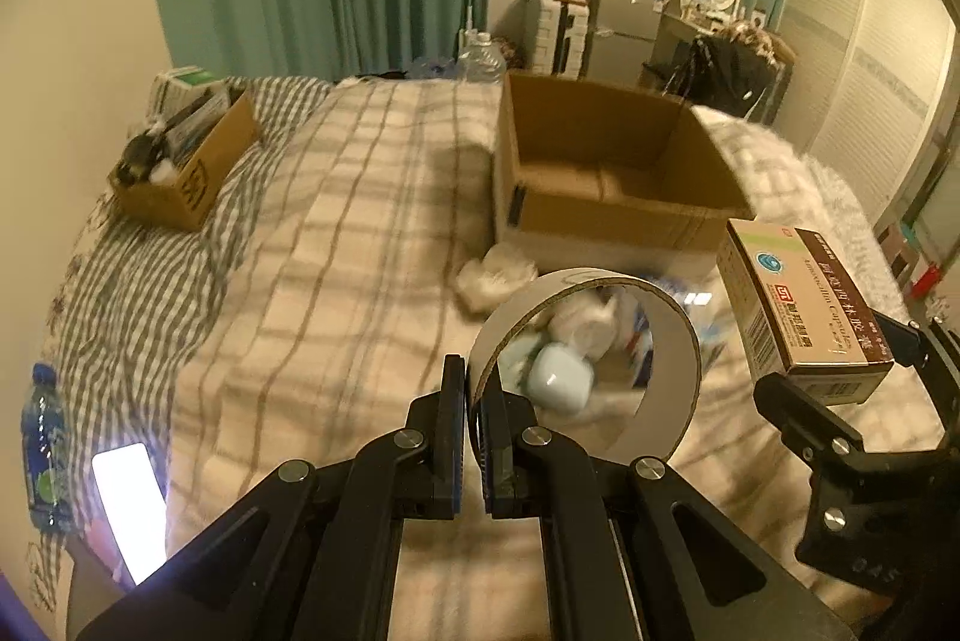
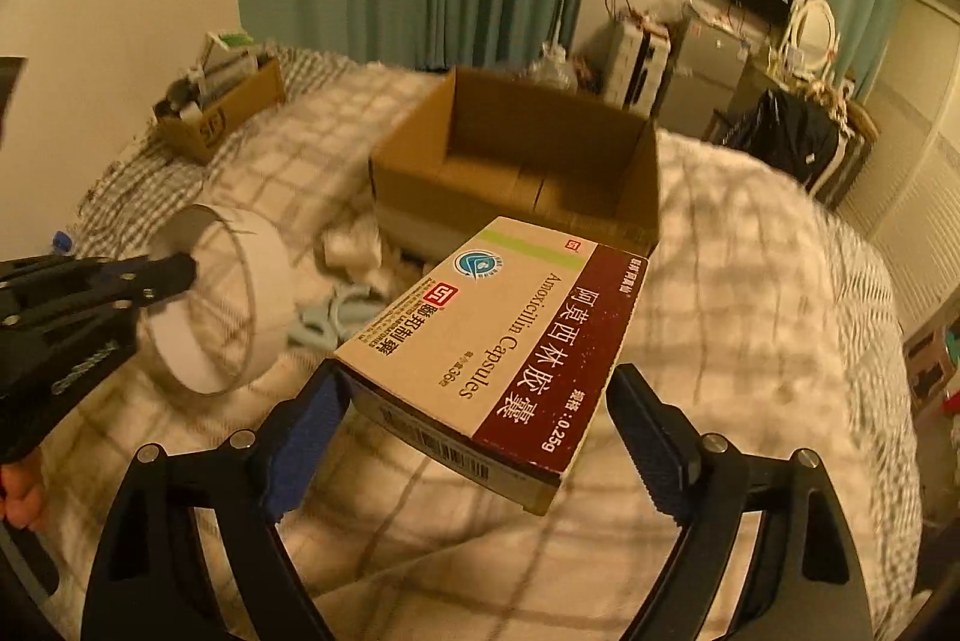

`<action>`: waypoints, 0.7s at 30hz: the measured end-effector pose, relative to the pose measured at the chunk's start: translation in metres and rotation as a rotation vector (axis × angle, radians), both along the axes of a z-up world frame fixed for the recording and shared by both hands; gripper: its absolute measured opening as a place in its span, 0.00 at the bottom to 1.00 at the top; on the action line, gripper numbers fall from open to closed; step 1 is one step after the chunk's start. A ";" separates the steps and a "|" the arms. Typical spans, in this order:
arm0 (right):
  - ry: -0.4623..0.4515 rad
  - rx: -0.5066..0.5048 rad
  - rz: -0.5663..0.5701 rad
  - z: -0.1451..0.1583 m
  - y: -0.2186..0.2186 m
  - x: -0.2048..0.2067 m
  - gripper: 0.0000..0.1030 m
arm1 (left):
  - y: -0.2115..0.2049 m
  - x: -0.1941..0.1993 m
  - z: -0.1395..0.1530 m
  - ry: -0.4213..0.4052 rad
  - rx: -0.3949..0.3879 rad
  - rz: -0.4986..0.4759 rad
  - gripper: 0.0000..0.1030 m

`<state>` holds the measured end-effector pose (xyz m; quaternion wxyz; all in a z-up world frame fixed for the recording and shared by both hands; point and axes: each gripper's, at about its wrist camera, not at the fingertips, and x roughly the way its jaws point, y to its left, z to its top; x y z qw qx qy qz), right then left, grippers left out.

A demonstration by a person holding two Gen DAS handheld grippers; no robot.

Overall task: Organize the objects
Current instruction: 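Carry the tape roll and amoxicillin box into the cardboard box and release both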

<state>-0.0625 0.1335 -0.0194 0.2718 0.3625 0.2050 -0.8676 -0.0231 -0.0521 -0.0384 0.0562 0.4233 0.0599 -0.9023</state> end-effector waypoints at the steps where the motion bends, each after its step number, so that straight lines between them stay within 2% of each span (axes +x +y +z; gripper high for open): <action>1: 0.006 -0.008 0.008 0.007 0.001 -0.003 0.84 | 0.002 -0.005 0.005 0.009 0.001 -0.004 0.04; 7: 0.042 -0.075 0.029 0.055 0.006 -0.040 0.84 | 0.010 -0.049 0.032 0.053 0.009 -0.023 0.04; 12: 0.095 -0.102 0.033 0.089 0.002 -0.080 0.84 | 0.015 -0.092 0.052 0.084 -0.026 -0.017 0.04; 16: 0.102 -0.121 0.019 0.098 -0.005 -0.116 0.84 | 0.017 -0.131 0.058 0.096 -0.060 -0.003 0.04; 21: 0.084 -0.132 -0.012 0.090 -0.018 -0.167 0.84 | 0.026 -0.170 0.049 0.094 -0.117 -0.006 0.04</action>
